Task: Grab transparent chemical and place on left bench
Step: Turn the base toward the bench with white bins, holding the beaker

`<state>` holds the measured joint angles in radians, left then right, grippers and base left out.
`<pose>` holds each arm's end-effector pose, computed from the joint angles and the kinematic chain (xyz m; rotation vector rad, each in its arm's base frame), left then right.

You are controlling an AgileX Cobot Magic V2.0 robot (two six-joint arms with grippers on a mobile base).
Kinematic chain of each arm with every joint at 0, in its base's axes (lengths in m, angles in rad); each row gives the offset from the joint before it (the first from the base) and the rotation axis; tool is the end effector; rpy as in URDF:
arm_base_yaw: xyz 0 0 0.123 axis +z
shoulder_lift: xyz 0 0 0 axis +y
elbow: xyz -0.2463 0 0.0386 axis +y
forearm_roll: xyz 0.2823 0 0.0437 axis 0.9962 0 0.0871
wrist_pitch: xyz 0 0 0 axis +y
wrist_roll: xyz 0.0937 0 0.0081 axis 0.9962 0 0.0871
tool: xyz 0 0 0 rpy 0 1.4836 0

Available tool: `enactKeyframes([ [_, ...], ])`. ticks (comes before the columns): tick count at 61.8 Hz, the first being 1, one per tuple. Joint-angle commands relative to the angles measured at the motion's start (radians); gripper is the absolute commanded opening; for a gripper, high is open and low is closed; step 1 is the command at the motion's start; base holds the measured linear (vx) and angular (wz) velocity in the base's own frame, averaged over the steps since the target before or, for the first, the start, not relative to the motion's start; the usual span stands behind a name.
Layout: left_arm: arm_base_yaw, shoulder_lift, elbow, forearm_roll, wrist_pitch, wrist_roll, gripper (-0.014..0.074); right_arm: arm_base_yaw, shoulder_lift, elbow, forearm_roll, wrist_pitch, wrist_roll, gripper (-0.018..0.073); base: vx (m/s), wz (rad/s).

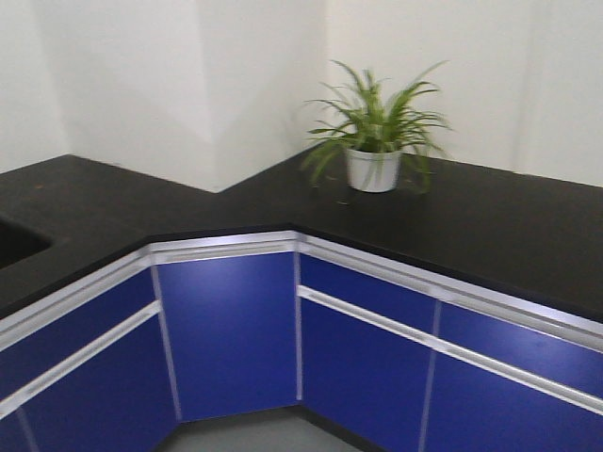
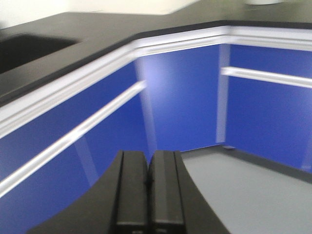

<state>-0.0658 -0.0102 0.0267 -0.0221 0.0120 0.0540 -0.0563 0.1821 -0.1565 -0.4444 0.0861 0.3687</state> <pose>0.1299 -0.0086 0.2035 0.0741 1.5103 -0.0274 0.1416 -0.0115 0.2404 0.0146 1.5884 -0.1313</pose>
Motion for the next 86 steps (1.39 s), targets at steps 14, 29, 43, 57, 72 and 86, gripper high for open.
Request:
enactKeyframes([
  [14,-0.002,-0.019,0.016,-0.001,-0.078,-0.008,-0.0003,-0.005,0.009,-0.030,-0.006,-0.075,-0.001,-0.0008,-0.08,1.10],
  [29,-0.002,-0.019,0.016,-0.001,-0.078,-0.008,-0.0003,-0.005,0.009,-0.030,-0.006,-0.074,-0.001,-0.0008,-0.02,1.00],
  [43,-0.002,-0.019,0.016,-0.001,-0.078,-0.008,-0.0003,-0.005,0.009,-0.030,-0.006,-0.074,-0.001,-0.0008,0.02,0.79],
  [57,-0.002,-0.019,0.016,-0.001,-0.078,-0.008,-0.0003,-0.005,0.009,-0.030,-0.006,-0.073,-0.001,-0.0008,0.08,0.55],
  [72,-0.002,-0.019,0.016,-0.001,-0.078,-0.008,-0.0003,-0.005,0.009,-0.030,-0.006,-0.074,-0.001,-0.0008,0.14,0.38],
  [86,-0.002,-0.019,0.016,-0.001,-0.078,-0.008,-0.0003,-0.005,0.009,-0.030,-0.006,-0.074,-0.001,-0.0008,0.21,0.31],
])
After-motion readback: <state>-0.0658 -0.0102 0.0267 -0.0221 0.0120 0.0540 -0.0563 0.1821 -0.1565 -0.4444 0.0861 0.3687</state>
